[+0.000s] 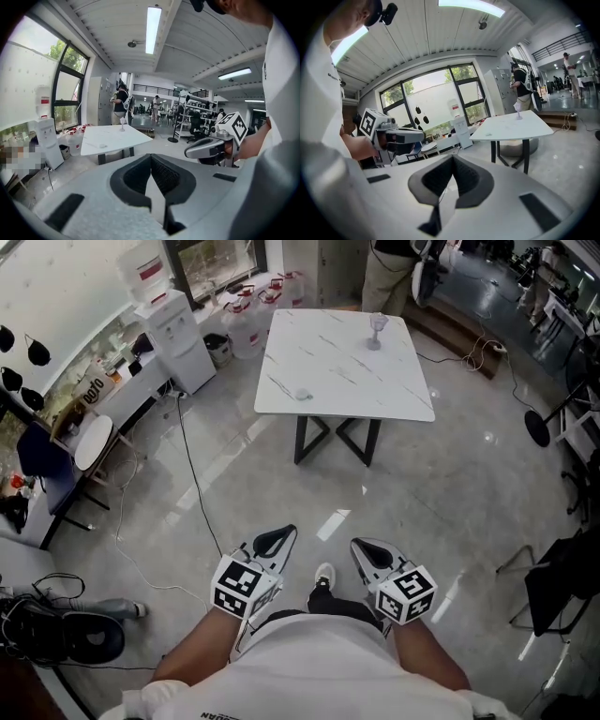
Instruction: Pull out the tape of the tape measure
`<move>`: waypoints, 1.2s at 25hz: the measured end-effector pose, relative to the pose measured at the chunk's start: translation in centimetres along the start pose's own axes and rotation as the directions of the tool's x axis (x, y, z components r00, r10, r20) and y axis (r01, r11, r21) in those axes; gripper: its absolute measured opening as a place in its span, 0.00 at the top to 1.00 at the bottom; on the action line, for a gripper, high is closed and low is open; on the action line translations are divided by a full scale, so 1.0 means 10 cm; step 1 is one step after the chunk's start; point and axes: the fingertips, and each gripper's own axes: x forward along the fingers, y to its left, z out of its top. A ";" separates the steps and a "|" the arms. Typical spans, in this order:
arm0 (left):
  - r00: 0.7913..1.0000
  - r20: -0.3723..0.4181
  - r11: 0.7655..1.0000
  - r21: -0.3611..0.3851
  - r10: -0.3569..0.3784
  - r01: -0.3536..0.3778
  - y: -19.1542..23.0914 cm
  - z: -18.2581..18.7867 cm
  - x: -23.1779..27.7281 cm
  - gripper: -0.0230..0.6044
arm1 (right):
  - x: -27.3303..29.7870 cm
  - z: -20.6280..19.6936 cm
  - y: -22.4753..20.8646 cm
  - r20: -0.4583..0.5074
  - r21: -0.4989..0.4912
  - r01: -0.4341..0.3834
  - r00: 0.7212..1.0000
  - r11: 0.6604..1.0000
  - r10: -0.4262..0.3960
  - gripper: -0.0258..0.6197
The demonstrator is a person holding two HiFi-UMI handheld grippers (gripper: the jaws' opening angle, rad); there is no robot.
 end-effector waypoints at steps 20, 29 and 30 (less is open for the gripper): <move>0.997 -0.023 0.997 -0.021 0.069 -0.070 0.79 0.53 1.00 0.96 | 0.81 0.79 -1.01 0.010 -0.005 -0.062 0.998 0.998 0.062 0.95; 0.998 -0.028 0.997 -0.043 0.055 -0.056 1.08 0.61 1.30 0.96 | 1.08 0.93 -1.26 -0.001 -0.009 -0.053 0.999 0.999 0.053 0.95; 0.998 -0.028 0.998 -0.045 0.048 -0.049 1.13 0.61 1.35 0.96 | 1.14 0.94 -1.29 -0.005 -0.010 -0.050 0.999 0.999 0.050 0.95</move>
